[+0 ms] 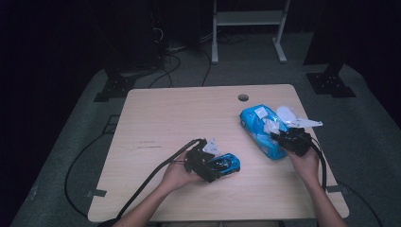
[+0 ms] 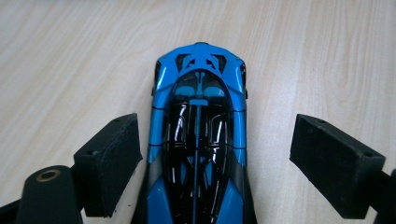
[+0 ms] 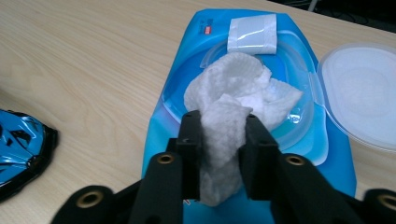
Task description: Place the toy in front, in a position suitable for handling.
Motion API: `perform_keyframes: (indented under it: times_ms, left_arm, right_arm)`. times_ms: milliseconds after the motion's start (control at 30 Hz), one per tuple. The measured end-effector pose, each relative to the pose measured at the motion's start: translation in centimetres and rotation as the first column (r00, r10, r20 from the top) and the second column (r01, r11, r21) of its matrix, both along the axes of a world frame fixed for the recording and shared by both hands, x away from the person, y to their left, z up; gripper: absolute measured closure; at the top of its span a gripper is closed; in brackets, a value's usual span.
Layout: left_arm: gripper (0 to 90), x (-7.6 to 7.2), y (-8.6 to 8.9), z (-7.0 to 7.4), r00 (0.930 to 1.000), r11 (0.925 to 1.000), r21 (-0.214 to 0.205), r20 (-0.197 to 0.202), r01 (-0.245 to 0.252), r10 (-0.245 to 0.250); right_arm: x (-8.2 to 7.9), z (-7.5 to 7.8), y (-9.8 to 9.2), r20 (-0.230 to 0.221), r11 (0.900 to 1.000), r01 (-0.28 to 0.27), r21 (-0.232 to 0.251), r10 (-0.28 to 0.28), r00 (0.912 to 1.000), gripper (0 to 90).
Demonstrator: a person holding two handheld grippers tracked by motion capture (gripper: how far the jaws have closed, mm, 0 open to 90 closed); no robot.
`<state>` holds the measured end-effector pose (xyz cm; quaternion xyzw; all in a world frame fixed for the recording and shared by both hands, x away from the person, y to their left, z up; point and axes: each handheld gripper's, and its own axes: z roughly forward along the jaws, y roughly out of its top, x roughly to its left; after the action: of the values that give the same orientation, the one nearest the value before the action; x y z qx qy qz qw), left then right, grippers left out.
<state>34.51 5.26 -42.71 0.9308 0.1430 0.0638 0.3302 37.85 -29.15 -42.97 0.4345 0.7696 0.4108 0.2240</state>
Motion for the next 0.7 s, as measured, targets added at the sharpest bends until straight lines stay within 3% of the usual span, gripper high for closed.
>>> perform_keyframes:
  times_ms: [33,67,267,500,533,600,700]
  left_arm:
    - [15.6,0.0,0.0,0.0,1.0000,1.0000,0.000,0.000,0.000,0.000]
    - [15.6,0.0,0.2,-0.2,0.9999,0.9998,-0.014,0.001,-0.011,0.011]
    - [14.9,0.1,1.1,-0.4,0.9992,0.9978,-0.053,0.006,-0.040,0.040]
    - [13.1,-0.2,2.8,-0.7,0.9980,0.9930,-0.103,0.019,-0.058,0.060]
    - [11.2,-0.3,3.4,-0.9,0.9967,0.9900,-0.118,0.014,-0.078,0.080]
    - [9.6,-0.4,3.8,-1.2,0.9956,0.9875,-0.127,0.004,-0.093,0.094]
    - [9.4,-0.5,4.1,-1.4,0.9954,0.9880,-0.122,0.006,-0.094,0.096]
  right_arm:
    - [0.0,0.0,0.0,0.000,1.0000,0.000,0.000,0.000,1.0000,73.7]
    - [-0.1,0.2,-0.2,0.004,0.9998,-0.005,0.017,0.005,1.0000,79.1]
    - [-0.3,1.4,-0.3,0.019,0.9984,-0.031,0.047,0.030,0.9994,82.8]
    - [-0.7,3.4,-0.6,0.076,0.9942,-0.048,0.096,0.041,0.9963,84.1]
    - [-1.2,4.3,-0.7,0.110,0.9896,-0.060,0.131,0.046,0.9929,84.3]
    - [-1.6,5.0,-0.7,0.124,0.9855,-0.076,0.151,0.058,0.9906,84.3]
    - [-2.5,5.8,-0.3,0.157,0.9833,-0.102,0.151,0.079,0.9845,84.3]
